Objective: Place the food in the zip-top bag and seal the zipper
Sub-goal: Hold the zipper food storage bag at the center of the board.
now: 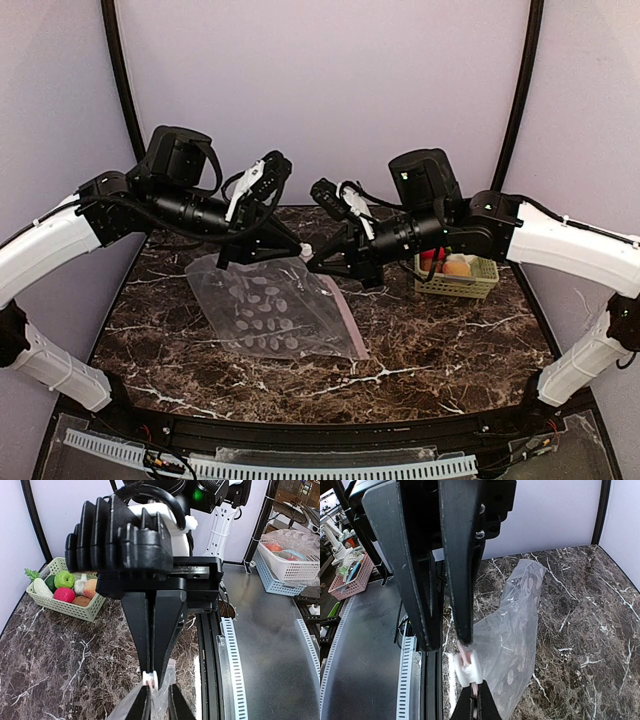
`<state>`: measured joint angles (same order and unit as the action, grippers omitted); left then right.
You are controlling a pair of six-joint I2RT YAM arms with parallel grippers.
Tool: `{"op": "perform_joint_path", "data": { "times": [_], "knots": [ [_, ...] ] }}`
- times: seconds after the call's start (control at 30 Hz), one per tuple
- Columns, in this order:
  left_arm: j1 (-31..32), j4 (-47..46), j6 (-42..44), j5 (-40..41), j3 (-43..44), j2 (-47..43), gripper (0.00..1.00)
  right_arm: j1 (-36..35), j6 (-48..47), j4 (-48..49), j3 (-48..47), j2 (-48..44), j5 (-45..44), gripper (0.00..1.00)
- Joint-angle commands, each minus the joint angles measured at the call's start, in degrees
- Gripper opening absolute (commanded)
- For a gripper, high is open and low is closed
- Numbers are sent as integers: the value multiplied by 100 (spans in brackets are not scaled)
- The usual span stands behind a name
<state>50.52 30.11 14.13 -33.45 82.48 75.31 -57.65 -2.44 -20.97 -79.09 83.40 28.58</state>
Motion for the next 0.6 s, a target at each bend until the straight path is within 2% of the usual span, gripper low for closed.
{"op": "perform_joint_path", "data": {
  "times": [0.0, 0.23, 0.4, 0.57],
  "knots": [
    [1, 63, -22, -31, 32, 41, 13, 27, 50, 28, -107, -52, 43, 0],
    [-3, 166, 27, 184, 19, 68, 14, 26, 42, 36, -124, -48, 78, 0],
    [0, 186, 52, 185, 10, 59, 1, 27, 42, 40, -124, -45, 65, 0],
    [2, 175, 111, 25, -7, 47, 1, 29, 66, 127, -75, -98, -18, 0]
  ]
}}
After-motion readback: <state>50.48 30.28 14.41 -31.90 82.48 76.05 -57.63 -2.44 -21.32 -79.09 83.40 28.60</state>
